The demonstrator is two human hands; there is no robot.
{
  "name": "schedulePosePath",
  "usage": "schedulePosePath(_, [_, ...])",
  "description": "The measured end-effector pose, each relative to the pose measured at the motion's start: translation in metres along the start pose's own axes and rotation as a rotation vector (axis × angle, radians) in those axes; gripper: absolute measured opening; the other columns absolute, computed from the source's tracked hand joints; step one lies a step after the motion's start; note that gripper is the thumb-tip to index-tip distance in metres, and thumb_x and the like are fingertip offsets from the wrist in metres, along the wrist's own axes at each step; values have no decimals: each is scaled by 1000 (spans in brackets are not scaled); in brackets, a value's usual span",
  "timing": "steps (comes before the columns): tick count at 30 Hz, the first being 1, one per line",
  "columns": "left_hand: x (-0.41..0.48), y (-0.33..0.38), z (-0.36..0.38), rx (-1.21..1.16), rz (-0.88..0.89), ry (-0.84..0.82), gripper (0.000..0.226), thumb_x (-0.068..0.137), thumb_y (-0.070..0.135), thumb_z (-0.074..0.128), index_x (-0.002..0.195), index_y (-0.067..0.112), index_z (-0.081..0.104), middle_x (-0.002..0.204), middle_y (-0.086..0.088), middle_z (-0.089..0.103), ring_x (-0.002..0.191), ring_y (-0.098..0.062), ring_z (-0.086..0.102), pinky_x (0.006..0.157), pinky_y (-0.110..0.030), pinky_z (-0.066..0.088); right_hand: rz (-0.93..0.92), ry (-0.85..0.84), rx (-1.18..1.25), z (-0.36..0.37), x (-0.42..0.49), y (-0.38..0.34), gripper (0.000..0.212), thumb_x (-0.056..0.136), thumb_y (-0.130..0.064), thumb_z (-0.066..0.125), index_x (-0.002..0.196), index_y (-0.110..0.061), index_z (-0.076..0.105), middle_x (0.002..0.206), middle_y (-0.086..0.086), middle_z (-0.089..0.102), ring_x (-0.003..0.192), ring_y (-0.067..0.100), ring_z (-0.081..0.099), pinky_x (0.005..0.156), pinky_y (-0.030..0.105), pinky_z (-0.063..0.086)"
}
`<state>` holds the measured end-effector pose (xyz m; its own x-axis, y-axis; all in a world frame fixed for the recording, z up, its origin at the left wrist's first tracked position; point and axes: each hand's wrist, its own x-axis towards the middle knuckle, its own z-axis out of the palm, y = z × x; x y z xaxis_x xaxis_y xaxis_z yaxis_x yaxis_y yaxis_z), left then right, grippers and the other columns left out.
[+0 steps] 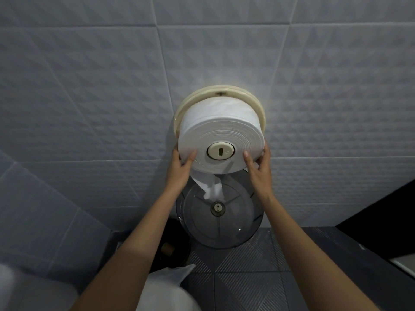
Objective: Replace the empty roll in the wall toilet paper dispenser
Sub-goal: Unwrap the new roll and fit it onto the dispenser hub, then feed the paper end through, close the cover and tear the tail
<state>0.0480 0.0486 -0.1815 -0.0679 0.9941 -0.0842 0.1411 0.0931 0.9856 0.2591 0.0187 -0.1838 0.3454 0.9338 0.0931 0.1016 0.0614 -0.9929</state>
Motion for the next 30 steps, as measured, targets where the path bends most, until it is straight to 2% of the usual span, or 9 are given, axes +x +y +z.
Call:
schedulePosePath(3, [-21, -15, 2, 94, -16, -19, 62, 89, 47, 57, 142, 28, 33, 132, 1, 53, 125, -20, 52, 105, -42, 44, 34, 59, -96, -6, -19, 16, 73, 90, -44, 58, 150, -32, 18, 154, 1, 31, 141, 15, 30, 113, 46, 34])
schedulePosePath(5, [-36, -35, 0, 204, 7, 8, 67, 91, 42, 55, 149, 24, 26, 148, -3, 41, 136, -20, 40, 110, -36, 35, 46, 123, -256, -12, -34, 32, 74, 89, -46, 57, 150, -27, 18, 157, 0, 25, 144, 16, 23, 117, 47, 25])
schedulePosePath(7, [-53, -56, -3, 353, 3, 92, 73, 92, 43, 54, 152, 19, 19, 158, -6, 24, 144, -23, 24, 117, -39, 25, 104, 178, -401, -18, -53, 53, 77, 89, -47, 56, 151, -24, 16, 159, 4, 19, 146, 22, 15, 119, 49, 16])
schedulePosePath(10, [-77, -89, -7, 378, -143, 114, 82, 92, 43, 53, 153, 14, 6, 161, -8, 9, 148, -24, 13, 120, -41, 16, 244, 181, -457, -21, -83, 81, 84, 90, -46, 57, 153, -21, 7, 161, 10, 7, 148, 26, 3, 120, 47, 7])
schedulePosePath(15, [-97, -107, 0, 255, -331, -4, 79, 97, 24, 51, 152, 10, -3, 162, -11, 4, 148, -26, 15, 118, -34, 15, 323, 104, -357, -14, -117, 99, 80, 95, -26, 54, 152, -9, 0, 161, 11, 3, 149, 25, 3, 121, 40, 9])
schedulePosePath(18, [-98, -112, -1, 171, -335, -51, 86, 89, 18, 55, 153, 22, -2, 159, -7, 21, 142, -28, 30, 118, -43, 26, 337, 76, -302, -11, -128, 99, 78, 96, -17, 52, 152, -9, -3, 161, 8, 4, 148, 22, 10, 118, 28, 11])
schedulePosePath(21, [-92, -133, -5, 82, -355, -101, 85, 79, 37, 57, 147, 45, 7, 152, 4, 36, 133, -23, 43, 107, -53, 40, 361, 55, -291, -10, -134, 94, 78, 97, -15, 50, 152, -11, -6, 161, 5, 4, 146, 20, 15, 112, 22, 15])
schedulePosePath(26, [-98, -105, -2, 52, -417, -110, 82, 80, 37, 59, 147, 42, 10, 145, 3, 43, 123, -22, 48, 104, -52, 44, 366, 36, -254, -11, -144, 82, 80, 96, -21, 52, 152, -13, -5, 161, 2, 7, 145, 16, 17, 107, 18, 17])
schedulePosePath(30, [-93, -85, -2, 71, -503, -103, 68, 95, 15, 46, 150, 30, 9, 131, 5, 43, 108, -21, 48, 66, -34, 54, 271, -14, -188, -19, -159, 65, 88, 92, -36, 57, 153, -22, -5, 160, -7, 6, 136, -4, 11, 113, 19, 15])
